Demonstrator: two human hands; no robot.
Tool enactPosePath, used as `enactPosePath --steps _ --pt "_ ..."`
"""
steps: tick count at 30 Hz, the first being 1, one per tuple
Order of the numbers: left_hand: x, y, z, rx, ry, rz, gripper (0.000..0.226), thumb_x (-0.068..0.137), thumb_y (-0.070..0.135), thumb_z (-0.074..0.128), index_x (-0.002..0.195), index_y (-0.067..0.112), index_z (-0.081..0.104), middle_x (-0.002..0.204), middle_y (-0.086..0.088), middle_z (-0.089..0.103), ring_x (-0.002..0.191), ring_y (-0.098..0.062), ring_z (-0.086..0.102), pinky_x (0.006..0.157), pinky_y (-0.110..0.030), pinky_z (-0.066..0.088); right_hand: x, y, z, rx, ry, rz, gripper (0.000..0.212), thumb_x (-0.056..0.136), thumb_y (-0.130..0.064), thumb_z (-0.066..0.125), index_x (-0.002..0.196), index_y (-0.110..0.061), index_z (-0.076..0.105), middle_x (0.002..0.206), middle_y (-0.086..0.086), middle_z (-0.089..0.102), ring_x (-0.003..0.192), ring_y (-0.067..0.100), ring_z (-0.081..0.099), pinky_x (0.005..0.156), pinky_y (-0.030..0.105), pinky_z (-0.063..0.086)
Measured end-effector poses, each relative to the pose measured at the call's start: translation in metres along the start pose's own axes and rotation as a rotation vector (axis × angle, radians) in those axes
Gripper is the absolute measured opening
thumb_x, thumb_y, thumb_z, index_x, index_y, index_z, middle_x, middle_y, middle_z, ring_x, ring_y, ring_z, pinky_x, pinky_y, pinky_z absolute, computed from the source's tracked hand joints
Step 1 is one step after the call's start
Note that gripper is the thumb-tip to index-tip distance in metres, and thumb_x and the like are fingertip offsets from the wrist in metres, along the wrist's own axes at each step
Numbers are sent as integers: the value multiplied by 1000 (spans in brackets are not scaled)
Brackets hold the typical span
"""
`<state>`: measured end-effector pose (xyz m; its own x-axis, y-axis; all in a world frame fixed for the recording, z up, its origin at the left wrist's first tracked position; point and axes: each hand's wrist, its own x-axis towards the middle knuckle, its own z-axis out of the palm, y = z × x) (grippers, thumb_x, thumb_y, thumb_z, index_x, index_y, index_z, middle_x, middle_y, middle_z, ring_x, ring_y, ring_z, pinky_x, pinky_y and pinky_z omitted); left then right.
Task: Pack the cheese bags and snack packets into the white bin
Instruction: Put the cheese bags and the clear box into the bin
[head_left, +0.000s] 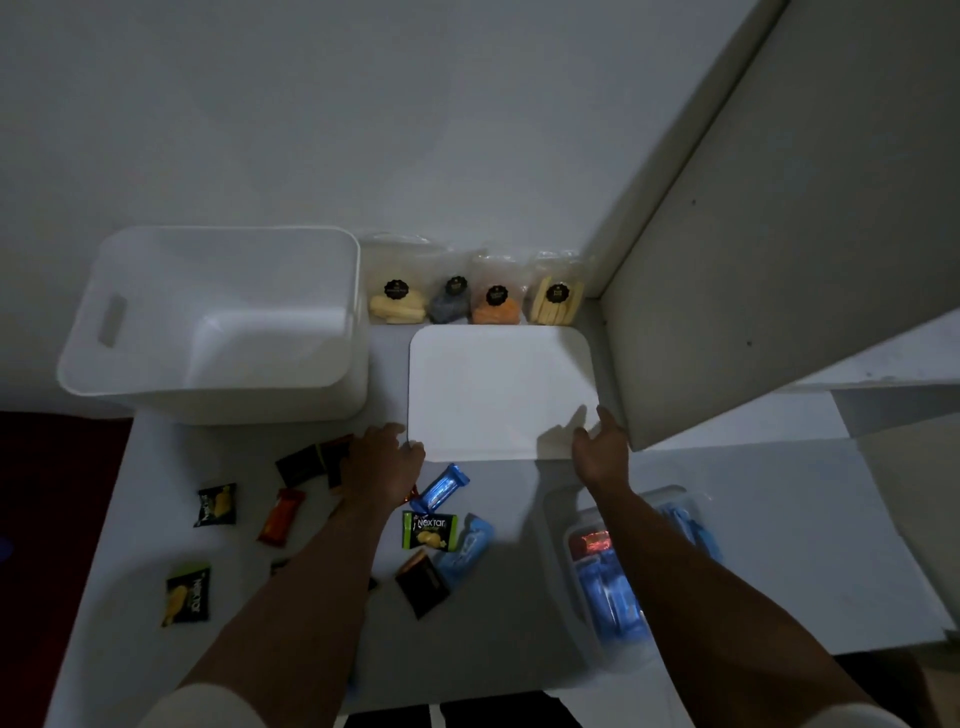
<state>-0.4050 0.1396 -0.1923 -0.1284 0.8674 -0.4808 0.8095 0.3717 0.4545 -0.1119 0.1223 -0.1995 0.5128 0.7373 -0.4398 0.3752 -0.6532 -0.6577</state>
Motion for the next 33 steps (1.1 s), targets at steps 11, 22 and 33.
enactPosePath --steps 11,22,33 --pt "-1 55 -50 -283 108 116 64 94 31 68 151 12 44 149 -16 49 134 -31 51 108 -37 41 -15 -85 4 43 -121 -209 46 98 -25 62 142 -14 56 137 11 63 122 26 62 106 35 47" --pt "105 99 -59 -688 72 -169 105 91 34 74 163 16 -1 170 -12 10 153 -34 23 119 -43 30 31 -195 86 48 -413 -319 38 95 -21 63 133 -19 65 95 -3 68 76 9 57 80 33 47" --pt "161 131 -53 -771 188 -299 96 93 15 62 163 18 -3 169 -14 11 148 -34 32 117 -40 29 69 -209 125 71 -226 -225 48 89 -27 68 127 -21 38 125 10 64 111 35 65 93 50 54"
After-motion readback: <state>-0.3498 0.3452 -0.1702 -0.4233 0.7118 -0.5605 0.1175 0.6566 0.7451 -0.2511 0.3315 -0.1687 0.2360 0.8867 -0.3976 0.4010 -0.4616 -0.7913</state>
